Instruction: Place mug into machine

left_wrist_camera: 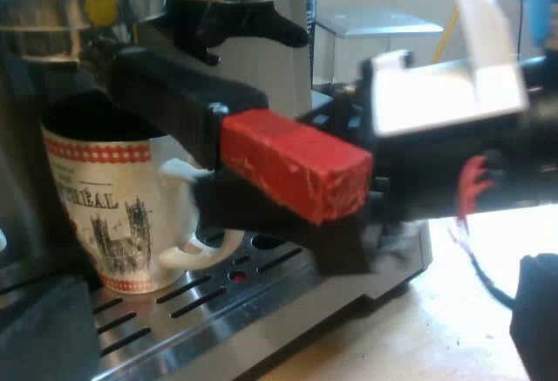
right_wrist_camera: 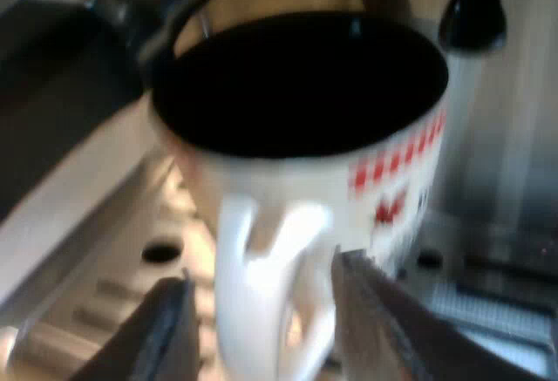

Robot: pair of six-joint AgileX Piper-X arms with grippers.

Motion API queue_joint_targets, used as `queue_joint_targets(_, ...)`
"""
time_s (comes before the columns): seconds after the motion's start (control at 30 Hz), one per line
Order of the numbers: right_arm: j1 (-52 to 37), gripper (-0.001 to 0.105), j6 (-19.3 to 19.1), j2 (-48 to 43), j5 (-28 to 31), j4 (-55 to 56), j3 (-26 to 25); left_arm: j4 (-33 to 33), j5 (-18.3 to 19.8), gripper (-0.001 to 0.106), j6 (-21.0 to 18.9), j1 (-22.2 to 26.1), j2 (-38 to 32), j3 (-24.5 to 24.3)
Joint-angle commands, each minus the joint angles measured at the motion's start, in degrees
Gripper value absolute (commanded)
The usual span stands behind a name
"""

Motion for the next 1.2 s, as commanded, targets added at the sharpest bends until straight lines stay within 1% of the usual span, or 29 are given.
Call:
queue_joint_targets(0.03,0.4,0.04,-4.4,-4.8,-1.9,5.0,0.6,-1.2,0.2,0.098,-0.3,-0.1,-0.1,-1.5)
queue_joint_targets(0.13,0.9,0.04,-4.4,-9.9,-1.6,9.0,3.0,-1.2,-0.3,0.098,2.7,-0.1,-0.1,-3.0)
queue_joint_targets(0.17,1.1,0.04,-4.4,-12.2,-0.9,10.0,4.2,-1.2,-1.2,0.098,3.2,-0.1,-0.1,-3.6)
queue_joint_targets(0.23,1.8,0.04,-4.3,-15.4,-0.6,11.3,5.9,-1.2,-1.8,0.098,3.4,-0.1,-0.1,-4.4)
queue_joint_targets(0.33,2.9,0.039,-3.5,-21.0,0.6,14.9,7.0,-1.0,-1.8,0.098,3.4,-0.1,-0.1,-5.7)
queue_joint_targets(0.4,3.6,0.035,-3.5,-23.6,0.9,16.7,7.0,-0.6,-1.8,0.098,3.4,-0.1,-0.4,-6.4)
queue_joint_targets(0.47,4.4,0.025,-3.5,-26.1,2.2,17.4,7.0,2.0,-1.8,0.098,4.8,-0.1,-1.2,-7.6)
queue_joint_targets(0.53,5.1,0.011,-3.6,-28.8,3.2,17.8,7.0,7.9,-2.4,0.098,6.1,-0.1,-2.9,-9.6)
queue_joint_targets(0.57,5.2,0.008,-3.6,-29.4,3.1,17.8,7.0,8.4,-2.5,0.098,6.1,-0.1,-3.2,-9.9)
queue_joint_targets(0.6,5.7,0.0,-3.6,-30.4,3.1,17.8,7.0,10.7,-2.8,0.098,6.1,-0.1,-3.9,-10.5)
queue_joint_targets(0.67,6.3,0.0,-4.1,-31.4,3.1,17.8,6.8,15.2,-2.8,0.098,6.2,-0.1,-5.9,-12.2)
queue_joint_targets(0.73,7.3,0.0,-5.5,-32.0,3.2,17.8,6.5,19.6,-2.9,0.098,7.6,-0.1,-8.0,-14.2)
queue_joint_targets(0.77,7.8,0.0,-6.0,-32.0,3.2,17.8,6.3,20.6,-2.9,0.098,7.9,-0.1,-8.4,-14.7)
queue_joint_targets(0.8,8.3,0.0,-6.7,-32.0,3.2,17.8,5.9,24.9,-3.2,0.098,8.5,-0.1,-10.5,-16.8)
queue_joint_targets(0.87,9.7,0.0,-7.3,-31.6,5.3,17.8,4.6,31.5,-3.8,0.098,8.5,-0.1,-12.9,-19.2)
queue_joint_targets(0.9,10.0,0.0,-7.3,-31.5,5.7,17.8,4.4,33.2,-3.9,0.098,8.5,-0.1,-13.6,-19.9)
queue_joint_targets(0.97,10.6,0.0,-7.3,-31.1,7.9,17.8,3.2,38.7,-3.9,0.098,8.5,-0.1,-16.3,-22.6)
queue_joint_targets(1.07,11.2,0.0,-7.1,-30.0,9.5,17.8,1.6,44.4,-3.9,0.098,8.5,-0.1,-19.4,-25.0)
queue_joint_targets(1.2,11.6,0.0,-6.9,-28.7,10.5,17.8,0.5,48.6,-3.9,0.098,8.5,-0.1,-22.8,-27.4)
